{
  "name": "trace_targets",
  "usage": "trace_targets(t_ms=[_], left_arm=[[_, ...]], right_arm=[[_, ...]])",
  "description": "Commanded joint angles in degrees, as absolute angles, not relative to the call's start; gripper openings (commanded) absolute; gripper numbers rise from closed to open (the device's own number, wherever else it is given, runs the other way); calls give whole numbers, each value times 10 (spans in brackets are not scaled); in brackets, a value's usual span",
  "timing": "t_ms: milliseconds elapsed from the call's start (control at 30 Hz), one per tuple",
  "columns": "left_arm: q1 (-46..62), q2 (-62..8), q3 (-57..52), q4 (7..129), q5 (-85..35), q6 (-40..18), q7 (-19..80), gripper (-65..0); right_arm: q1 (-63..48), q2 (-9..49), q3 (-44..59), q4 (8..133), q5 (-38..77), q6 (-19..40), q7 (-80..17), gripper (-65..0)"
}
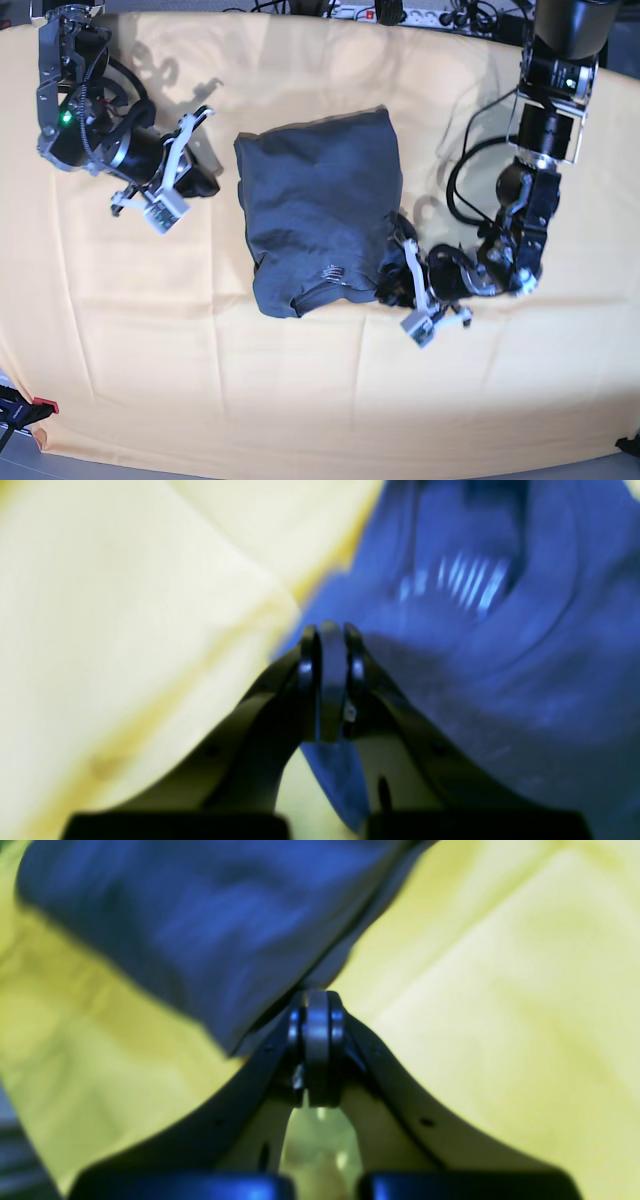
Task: Fold the T-shirt properly
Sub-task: 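Grasp the bundle's sides with both grippers and tuck the edges in, then pat and straighten the bundle's sides with both grippers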
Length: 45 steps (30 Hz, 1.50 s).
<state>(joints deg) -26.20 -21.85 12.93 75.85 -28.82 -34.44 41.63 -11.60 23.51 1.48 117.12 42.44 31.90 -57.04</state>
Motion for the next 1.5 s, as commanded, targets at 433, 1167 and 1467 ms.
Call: trace_targets(t_ms=[433, 1167, 1467], left_arm=[[-151, -290, -64, 902, -380, -160, 578, -650], [-209, -170, 59, 671, -225, -205, 410, -650], [-242, -120, 95, 647, -182, -196, 343, -650]], right_arm=[[-140, 183, 49, 1173, 440, 367, -564, -650], [-186, 128, 48, 1149, 417, 394, -535, -650], [-204, 33, 48, 1149, 421, 400, -536, -650]])
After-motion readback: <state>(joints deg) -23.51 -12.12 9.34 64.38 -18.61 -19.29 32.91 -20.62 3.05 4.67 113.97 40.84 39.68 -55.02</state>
